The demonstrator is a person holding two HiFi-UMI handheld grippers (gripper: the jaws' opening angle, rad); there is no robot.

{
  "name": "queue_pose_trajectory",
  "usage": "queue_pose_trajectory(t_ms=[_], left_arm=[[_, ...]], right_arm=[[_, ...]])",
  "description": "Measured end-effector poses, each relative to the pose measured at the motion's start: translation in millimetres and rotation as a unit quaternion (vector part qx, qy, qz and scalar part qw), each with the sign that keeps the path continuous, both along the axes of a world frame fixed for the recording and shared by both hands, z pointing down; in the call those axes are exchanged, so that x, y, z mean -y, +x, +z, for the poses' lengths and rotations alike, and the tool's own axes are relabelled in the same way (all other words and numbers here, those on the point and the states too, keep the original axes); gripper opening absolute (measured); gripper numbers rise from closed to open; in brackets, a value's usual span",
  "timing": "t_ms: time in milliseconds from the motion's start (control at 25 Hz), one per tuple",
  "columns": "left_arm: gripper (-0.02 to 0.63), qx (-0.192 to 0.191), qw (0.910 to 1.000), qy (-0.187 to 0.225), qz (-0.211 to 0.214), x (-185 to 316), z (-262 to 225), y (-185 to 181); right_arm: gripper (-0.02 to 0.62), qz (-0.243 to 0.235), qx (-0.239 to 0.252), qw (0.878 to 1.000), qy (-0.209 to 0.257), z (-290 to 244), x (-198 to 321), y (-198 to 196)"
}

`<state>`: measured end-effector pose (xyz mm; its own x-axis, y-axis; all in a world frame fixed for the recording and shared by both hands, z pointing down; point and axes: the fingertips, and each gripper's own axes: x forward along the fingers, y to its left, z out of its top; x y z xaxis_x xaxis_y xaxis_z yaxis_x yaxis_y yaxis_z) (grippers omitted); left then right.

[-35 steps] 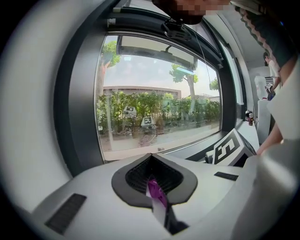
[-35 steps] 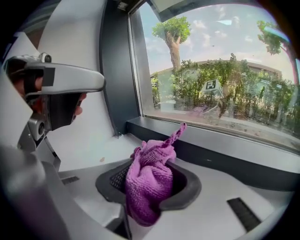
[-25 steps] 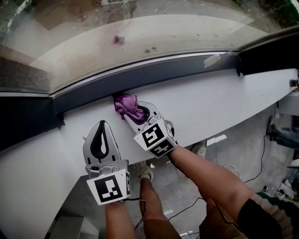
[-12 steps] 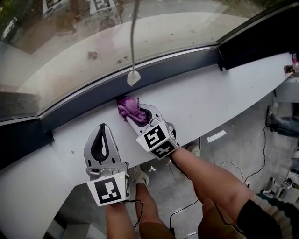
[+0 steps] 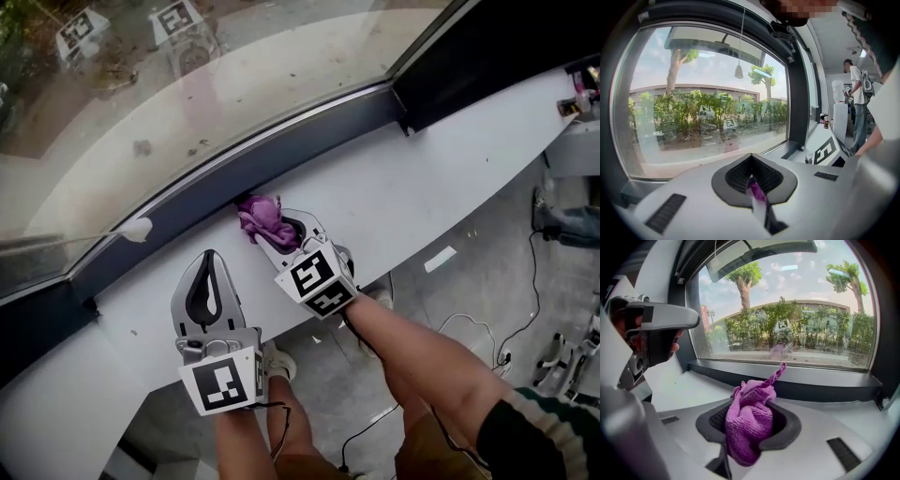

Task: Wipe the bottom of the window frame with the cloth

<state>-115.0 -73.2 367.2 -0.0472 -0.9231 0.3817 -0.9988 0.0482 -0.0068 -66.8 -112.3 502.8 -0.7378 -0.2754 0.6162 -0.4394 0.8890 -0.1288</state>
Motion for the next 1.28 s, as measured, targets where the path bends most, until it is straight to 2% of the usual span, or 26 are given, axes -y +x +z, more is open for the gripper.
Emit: queue_pose_trajectory(t_ms=[400, 880, 1080, 1280], left_arm=[[0.005, 0.003, 0.9985, -0.003, 0.054, 58, -1, 69], [0.006, -0.005, 0.9948, -0.008, 0.102, 123, 13, 160], [0.006, -0.016, 0.9941, -0.010, 0.107, 128, 16, 171], [0.006, -0.029, 0.9935, -0.011, 0.110, 142, 22, 198]], right_arm=[[0.149, 0.049, -0.001, 0.999, 0.004, 0, 57, 71], [0.149, 0.107, -0.026, 0.994, 0.008, 12, 127, 178], [0.149, 0.119, -0.039, 0.992, 0.017, 12, 137, 197], [0.149, 0.128, -0.048, 0.990, 0.025, 11, 155, 229]])
